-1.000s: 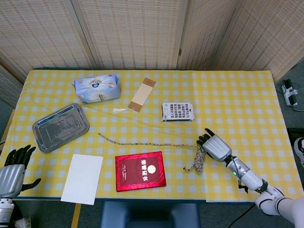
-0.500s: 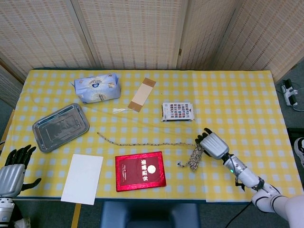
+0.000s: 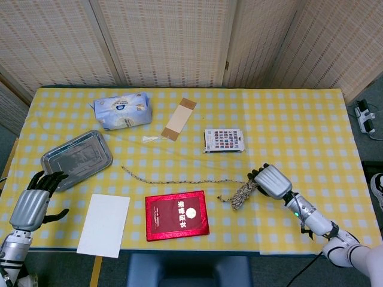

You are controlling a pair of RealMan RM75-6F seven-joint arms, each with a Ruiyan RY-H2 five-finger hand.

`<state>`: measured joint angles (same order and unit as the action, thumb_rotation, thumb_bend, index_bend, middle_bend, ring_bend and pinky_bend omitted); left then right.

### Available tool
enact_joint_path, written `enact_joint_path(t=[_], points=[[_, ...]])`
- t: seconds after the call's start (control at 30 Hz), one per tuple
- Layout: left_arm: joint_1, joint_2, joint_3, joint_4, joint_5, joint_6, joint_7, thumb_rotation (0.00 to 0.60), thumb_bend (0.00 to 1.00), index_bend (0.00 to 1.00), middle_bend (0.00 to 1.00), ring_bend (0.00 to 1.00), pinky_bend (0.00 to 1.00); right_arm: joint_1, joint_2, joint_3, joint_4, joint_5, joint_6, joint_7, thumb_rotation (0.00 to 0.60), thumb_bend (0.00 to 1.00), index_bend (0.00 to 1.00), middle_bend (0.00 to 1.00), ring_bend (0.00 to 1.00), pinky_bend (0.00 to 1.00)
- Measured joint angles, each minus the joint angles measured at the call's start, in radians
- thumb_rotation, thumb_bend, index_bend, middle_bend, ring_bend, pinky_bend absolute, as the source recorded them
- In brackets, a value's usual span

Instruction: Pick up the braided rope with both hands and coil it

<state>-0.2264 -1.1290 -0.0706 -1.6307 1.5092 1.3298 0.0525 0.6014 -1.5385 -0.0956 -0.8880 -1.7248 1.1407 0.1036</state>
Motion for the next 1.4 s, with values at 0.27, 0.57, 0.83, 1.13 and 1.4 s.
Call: enact_joint_path(t=[0.27, 0.57, 0.83, 1.13, 1.4], points=[[-0.13, -0.06, -0.039, 0.006, 0.066, -0.083, 0.016, 0.6, 0.26, 0.43, 0.35, 0.38, 0.37, 0.019, 0.023, -0.001, -0.031, 0.003, -0.03, -0.006, 0.6, 0.55, 0.75, 0.57, 0.61, 0.5], [-0.264, -0.187, -0.089, 0.053, -0.004, -0.231, 0.199, 0.6, 0.28, 0.46, 0.59, 0.58, 0.62, 0.065, 0.038, 0.009, -0.073, 0.004, -0.079, -0.025, 0.6, 0.55, 0.75, 0.57, 0.61, 0.5], [-0.37, -0.276, -0.136, 0.081, -0.178, -0.366, 0.319, 0.6, 0.28, 0.46, 0.8, 0.74, 0.77, 0.093, 0.062, 0.022, -0.123, 0.016, -0.119, -0.058, 0.6, 0.55, 0.75, 0.57, 0.62, 0.5], [-0.454, -0.375, -0.151, 0.128, -0.328, -0.429, 0.423, 0.6, 0.28, 0.51, 0.92, 0.84, 0.85, 0.111, 0.061, 0.025, -0.143, 0.028, -0.15, -0.077, 0.6, 0.55, 0.75, 0.57, 0.62, 0.5], [-0.514, -0.489, -0.152, 0.201, -0.474, -0.427, 0.528, 0.6, 0.37, 0.55, 0.94, 0.86, 0.87, 0.115, 0.054, 0.024, -0.134, 0.033, -0.155, -0.072, 0.6, 0.55, 0.75, 0.57, 0.61, 0.5]])
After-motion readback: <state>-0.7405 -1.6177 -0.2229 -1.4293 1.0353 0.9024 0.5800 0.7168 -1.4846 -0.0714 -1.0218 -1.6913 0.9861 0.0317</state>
